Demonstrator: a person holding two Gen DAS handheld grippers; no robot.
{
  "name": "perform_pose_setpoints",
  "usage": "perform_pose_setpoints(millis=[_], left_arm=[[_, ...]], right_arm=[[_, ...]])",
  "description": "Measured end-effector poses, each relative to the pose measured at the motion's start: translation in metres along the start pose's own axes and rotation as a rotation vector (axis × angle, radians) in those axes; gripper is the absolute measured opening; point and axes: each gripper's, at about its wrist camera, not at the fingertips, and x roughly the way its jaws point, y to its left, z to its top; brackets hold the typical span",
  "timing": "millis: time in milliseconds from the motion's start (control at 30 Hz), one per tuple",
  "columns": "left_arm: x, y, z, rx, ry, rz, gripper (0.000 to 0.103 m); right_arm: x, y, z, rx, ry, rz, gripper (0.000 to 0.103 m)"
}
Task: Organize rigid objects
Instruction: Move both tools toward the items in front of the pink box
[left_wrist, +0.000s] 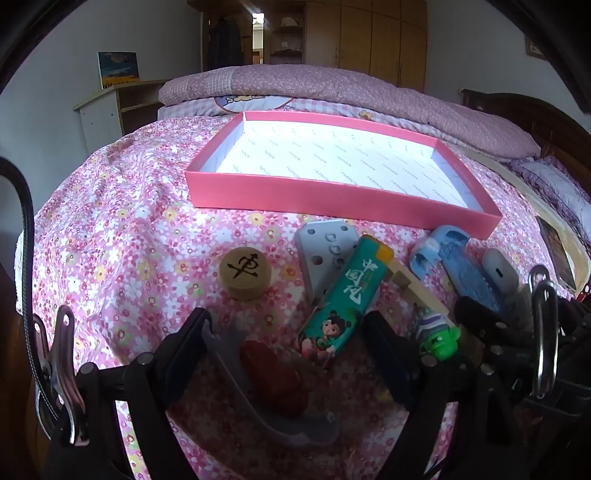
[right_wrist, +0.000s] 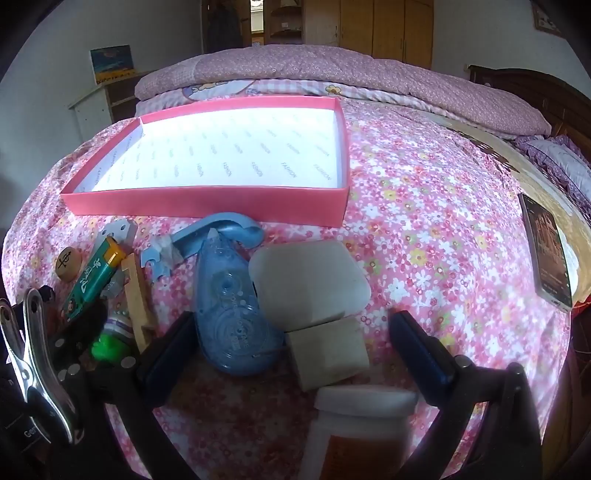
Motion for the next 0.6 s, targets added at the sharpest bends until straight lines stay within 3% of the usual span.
perform_pose_setpoints(millis=[600], left_arm=[[0.002, 0.0011, 0.0031, 0.005, 0.019, 0.0, 0.089]], right_arm=[[0.0051, 0.0008, 0.0066, 0.004, 0.013, 0.0, 0.103]])
